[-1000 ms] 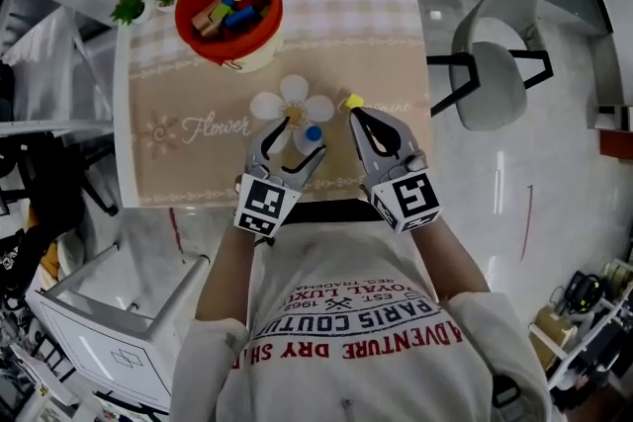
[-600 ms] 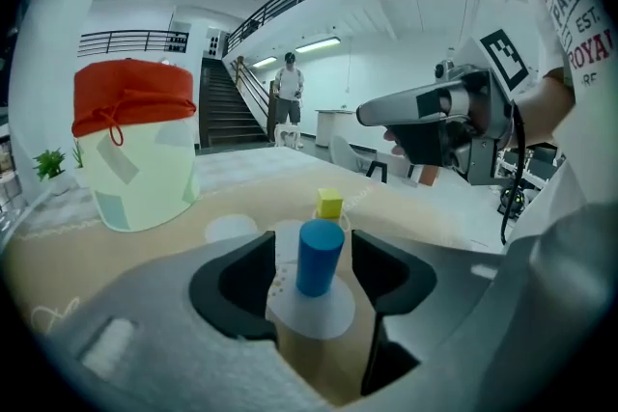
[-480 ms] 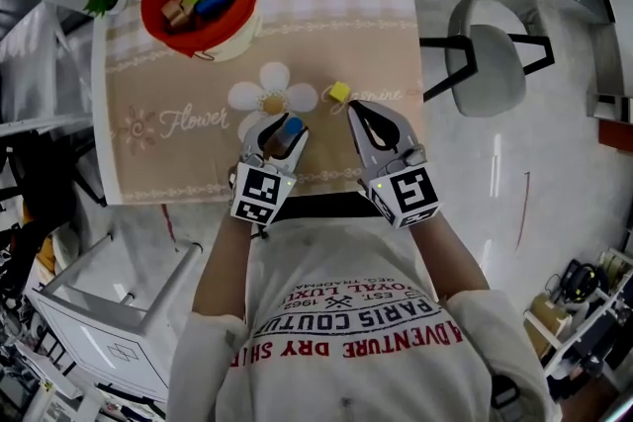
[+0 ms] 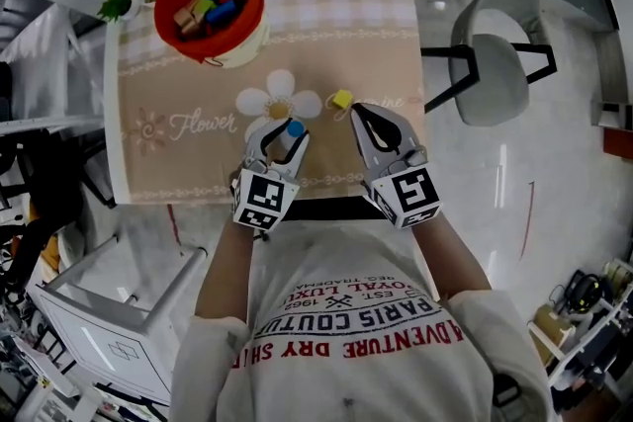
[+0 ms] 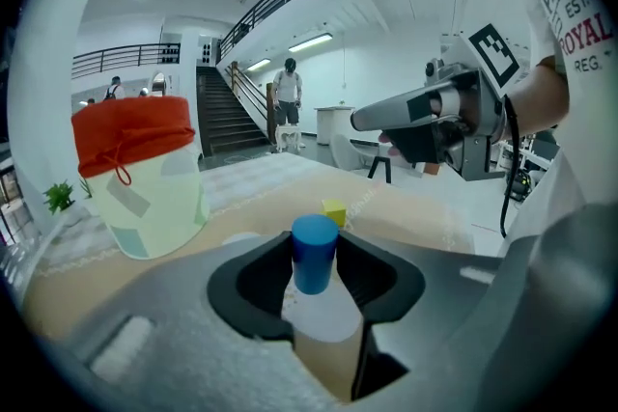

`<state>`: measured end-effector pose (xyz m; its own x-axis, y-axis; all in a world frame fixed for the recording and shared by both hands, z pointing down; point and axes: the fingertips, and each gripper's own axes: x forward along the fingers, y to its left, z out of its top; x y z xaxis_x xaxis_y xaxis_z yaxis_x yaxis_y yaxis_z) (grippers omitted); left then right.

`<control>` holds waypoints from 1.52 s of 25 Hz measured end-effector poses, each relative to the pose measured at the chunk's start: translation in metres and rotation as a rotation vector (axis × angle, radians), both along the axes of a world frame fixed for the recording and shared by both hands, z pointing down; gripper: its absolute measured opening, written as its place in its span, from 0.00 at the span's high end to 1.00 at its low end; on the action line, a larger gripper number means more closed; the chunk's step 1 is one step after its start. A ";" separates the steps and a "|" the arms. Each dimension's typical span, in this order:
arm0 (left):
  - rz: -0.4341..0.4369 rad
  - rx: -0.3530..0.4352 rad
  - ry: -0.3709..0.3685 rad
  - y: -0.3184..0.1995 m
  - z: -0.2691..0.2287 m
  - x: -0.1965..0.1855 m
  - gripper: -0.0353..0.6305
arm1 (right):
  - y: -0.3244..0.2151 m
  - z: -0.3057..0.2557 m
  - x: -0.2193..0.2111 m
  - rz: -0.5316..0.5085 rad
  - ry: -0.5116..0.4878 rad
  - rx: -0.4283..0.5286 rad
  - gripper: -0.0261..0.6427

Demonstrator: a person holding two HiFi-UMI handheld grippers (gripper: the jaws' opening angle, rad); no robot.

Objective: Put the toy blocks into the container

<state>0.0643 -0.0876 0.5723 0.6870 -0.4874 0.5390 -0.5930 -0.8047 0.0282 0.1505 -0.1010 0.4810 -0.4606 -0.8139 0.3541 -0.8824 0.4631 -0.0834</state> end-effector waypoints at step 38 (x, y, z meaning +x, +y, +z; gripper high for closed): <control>-0.119 0.311 0.170 -0.195 -0.176 -0.119 0.72 | -0.091 -0.086 -0.091 0.058 0.020 0.148 0.96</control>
